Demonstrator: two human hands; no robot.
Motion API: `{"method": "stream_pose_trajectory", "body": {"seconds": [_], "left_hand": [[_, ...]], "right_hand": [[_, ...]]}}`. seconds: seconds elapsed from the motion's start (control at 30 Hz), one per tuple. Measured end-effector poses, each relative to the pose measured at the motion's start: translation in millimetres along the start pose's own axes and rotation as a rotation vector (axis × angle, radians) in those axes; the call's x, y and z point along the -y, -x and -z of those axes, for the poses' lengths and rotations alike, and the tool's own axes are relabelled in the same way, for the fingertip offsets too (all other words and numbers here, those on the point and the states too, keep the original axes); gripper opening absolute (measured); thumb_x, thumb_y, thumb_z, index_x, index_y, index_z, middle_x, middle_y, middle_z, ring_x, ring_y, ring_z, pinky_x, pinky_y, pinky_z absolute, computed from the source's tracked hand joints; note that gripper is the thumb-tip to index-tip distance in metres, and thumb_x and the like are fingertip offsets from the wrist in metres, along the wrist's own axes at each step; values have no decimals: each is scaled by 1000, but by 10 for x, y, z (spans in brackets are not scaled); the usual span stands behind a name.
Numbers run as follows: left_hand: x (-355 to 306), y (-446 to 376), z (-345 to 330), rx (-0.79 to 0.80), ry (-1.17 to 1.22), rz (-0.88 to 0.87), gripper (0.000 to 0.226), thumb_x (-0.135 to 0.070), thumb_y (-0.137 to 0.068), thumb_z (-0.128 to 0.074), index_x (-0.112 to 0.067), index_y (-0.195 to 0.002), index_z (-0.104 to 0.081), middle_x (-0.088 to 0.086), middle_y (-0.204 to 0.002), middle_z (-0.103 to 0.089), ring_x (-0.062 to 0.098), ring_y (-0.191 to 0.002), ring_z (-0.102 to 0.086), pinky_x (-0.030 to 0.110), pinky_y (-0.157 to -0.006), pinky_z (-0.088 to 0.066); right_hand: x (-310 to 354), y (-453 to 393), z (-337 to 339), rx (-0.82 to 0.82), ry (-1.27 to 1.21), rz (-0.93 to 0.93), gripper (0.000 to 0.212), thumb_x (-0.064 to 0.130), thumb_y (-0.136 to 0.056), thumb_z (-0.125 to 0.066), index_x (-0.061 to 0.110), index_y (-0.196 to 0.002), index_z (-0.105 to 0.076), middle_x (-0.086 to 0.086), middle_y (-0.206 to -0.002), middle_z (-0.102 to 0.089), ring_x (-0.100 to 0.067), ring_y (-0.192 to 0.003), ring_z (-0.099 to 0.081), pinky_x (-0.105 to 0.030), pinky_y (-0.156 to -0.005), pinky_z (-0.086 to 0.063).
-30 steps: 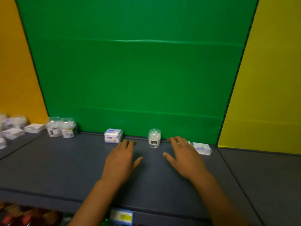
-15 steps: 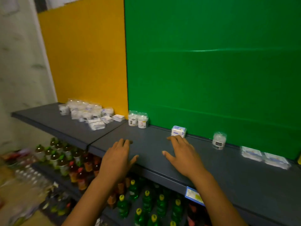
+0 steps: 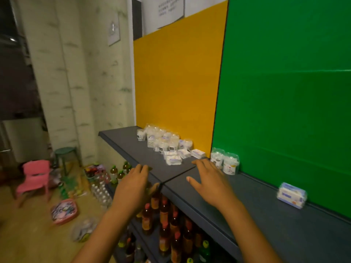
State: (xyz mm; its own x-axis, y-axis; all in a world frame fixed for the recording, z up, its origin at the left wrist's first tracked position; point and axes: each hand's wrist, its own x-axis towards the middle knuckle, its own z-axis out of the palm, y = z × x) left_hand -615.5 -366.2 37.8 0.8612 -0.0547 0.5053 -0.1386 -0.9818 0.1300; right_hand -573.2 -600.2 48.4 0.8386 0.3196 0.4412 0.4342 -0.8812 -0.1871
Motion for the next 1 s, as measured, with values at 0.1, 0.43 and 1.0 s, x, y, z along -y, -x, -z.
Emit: {"method": "stream_pose_trajectory", "body": {"seconds": [0.1, 0.43, 1.0], "left_hand": [[175, -334, -8, -23, -50, 44, 56, -54, -89, -51, -23, -134, -41, -2, -128, -49, 17, -109, -54, 30, -80, -49], [522, -1169, -354, -24, -155, 113, 57, -55, -90, -49, -21, -135, -41, 0, -131, -47, 22, -117, -48, 33, -88, -47], [1743, -2152, -1040, 48, 2, 53, 57, -55, -91, -47, -24, -138, -37, -2, -134, -44, 19, -120, -46, 33, -91, -47]], "right_hand": [[-23, -425, -146, -9, -1, 50, 55, 54, -96, -45, 25, -142, -33, 2, -141, -41, -21, -129, -40, -39, -101, -42], [-276, -1443, -576, 44, 47, 88, 55, 54, -95, -45, 26, -142, -33, 1, -144, -39, -21, -131, -38, -37, -97, -41], [120, -2670, -1413, 56, 10, -29, 55, 55, -94, -49, 27, -140, -35, 1, -141, -43, -21, -129, -43, -38, -94, -46]]}}
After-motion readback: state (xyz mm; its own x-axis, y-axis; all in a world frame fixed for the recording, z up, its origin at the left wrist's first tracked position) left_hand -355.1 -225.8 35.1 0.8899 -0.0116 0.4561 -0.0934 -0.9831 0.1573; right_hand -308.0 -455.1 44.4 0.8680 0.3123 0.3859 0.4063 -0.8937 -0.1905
